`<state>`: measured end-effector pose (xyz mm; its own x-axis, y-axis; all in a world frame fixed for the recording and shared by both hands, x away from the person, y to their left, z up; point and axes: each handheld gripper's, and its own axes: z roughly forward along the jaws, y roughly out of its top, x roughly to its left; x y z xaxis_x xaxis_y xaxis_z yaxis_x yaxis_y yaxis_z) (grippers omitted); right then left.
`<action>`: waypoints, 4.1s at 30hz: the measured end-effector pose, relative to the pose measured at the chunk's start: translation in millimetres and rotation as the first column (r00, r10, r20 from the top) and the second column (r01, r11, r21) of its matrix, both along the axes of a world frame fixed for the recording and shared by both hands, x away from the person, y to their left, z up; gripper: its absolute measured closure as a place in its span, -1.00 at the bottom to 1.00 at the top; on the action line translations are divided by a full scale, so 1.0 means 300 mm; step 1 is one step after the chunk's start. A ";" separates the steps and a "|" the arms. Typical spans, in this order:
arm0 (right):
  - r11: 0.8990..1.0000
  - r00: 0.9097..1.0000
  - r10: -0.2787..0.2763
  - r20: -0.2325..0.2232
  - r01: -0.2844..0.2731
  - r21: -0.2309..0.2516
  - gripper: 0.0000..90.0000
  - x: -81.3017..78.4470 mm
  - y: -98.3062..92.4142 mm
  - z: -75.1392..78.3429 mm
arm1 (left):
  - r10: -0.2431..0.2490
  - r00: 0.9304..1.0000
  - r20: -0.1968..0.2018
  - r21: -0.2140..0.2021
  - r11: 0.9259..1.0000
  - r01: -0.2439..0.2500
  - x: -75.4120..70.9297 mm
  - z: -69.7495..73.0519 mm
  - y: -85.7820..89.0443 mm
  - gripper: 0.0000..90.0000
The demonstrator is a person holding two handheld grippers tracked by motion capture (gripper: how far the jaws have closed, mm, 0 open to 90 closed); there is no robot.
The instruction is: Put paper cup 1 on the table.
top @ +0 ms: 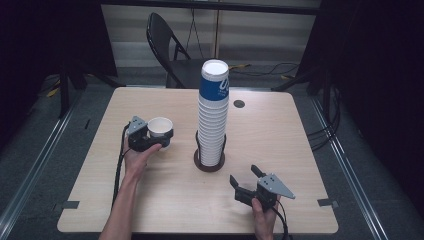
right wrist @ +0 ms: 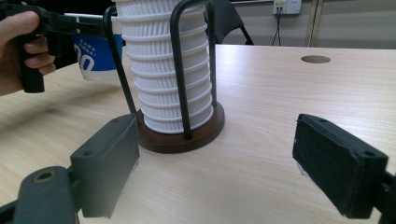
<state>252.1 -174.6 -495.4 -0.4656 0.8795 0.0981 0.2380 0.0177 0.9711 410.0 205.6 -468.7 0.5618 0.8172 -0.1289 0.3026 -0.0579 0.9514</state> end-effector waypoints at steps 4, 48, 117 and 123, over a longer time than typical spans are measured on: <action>1.000 1.000 0.005 0.007 -0.005 -0.004 -0.68 -0.002 0.001 0.000 | -0.021 1.000 -0.013 -0.034 0.999 0.020 0.005 -0.016 -0.012 -0.66; 1.000 1.000 0.014 0.009 -0.014 -0.002 -0.68 -0.003 0.000 0.000 | -0.025 0.994 -0.107 0.098 0.995 0.035 -0.092 -0.078 0.001 -0.66; 1.000 1.000 0.018 0.013 -0.018 0.000 -0.69 -0.003 0.000 -0.001 | -0.286 0.937 0.201 0.000 0.956 0.292 -0.275 0.505 -0.168 -0.61; 1.000 1.000 0.018 0.013 -0.018 0.000 -0.69 -0.003 0.000 -0.001 | -0.294 0.936 0.196 -0.032 0.952 0.305 -0.247 0.551 -0.189 -0.58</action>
<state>251.2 -174.7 -495.6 -0.4829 0.8708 0.0922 0.2249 0.0216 0.9741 336.0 148.8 -303.5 0.7980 0.6011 -0.0425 0.0972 -0.0587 0.9935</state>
